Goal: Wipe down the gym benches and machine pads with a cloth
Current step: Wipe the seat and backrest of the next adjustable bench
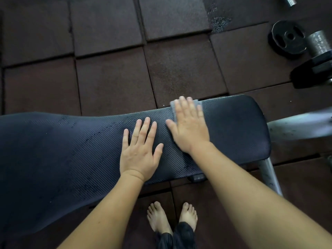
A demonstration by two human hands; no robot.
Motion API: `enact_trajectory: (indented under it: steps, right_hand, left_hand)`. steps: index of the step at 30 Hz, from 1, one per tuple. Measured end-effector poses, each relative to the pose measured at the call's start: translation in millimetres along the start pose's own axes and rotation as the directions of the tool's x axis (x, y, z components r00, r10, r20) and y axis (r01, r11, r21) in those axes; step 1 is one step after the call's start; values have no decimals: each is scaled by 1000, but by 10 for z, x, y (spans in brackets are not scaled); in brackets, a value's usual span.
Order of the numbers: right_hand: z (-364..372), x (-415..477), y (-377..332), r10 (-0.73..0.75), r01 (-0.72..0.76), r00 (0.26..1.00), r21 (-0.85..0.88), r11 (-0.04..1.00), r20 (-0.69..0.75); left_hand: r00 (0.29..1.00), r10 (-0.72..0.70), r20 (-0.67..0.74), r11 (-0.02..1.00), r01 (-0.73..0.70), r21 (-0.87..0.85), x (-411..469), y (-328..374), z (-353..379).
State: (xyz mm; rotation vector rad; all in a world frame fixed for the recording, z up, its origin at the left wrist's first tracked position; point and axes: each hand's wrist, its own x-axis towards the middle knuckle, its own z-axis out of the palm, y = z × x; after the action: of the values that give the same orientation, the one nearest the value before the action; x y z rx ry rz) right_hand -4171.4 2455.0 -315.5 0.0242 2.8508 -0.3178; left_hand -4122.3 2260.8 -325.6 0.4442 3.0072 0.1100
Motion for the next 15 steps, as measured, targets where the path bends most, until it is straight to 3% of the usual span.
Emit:
enact_trajectory:
  steps: [3,8,11,15]
  right_hand:
    - [-45,20,171,-151,153,987,-37,988,56]
    - [-284,-35,1079,74,-72,996,-58,996,41]
    - [-202,22,616,150,-150,988,-18,989,25]
    - [-44,-18,-38,-22,22,999,0,1000,36]
  left_hand:
    - [1000,-6,7,1000,6,-1,-5,4,0]
    - [1000,-11,4,1000,11,0,3,26,-7]
    - [1000,-14,27,1000,14,11,5,37,-16]
    - [999,-16,38,1000,16,9,14,36,-25]
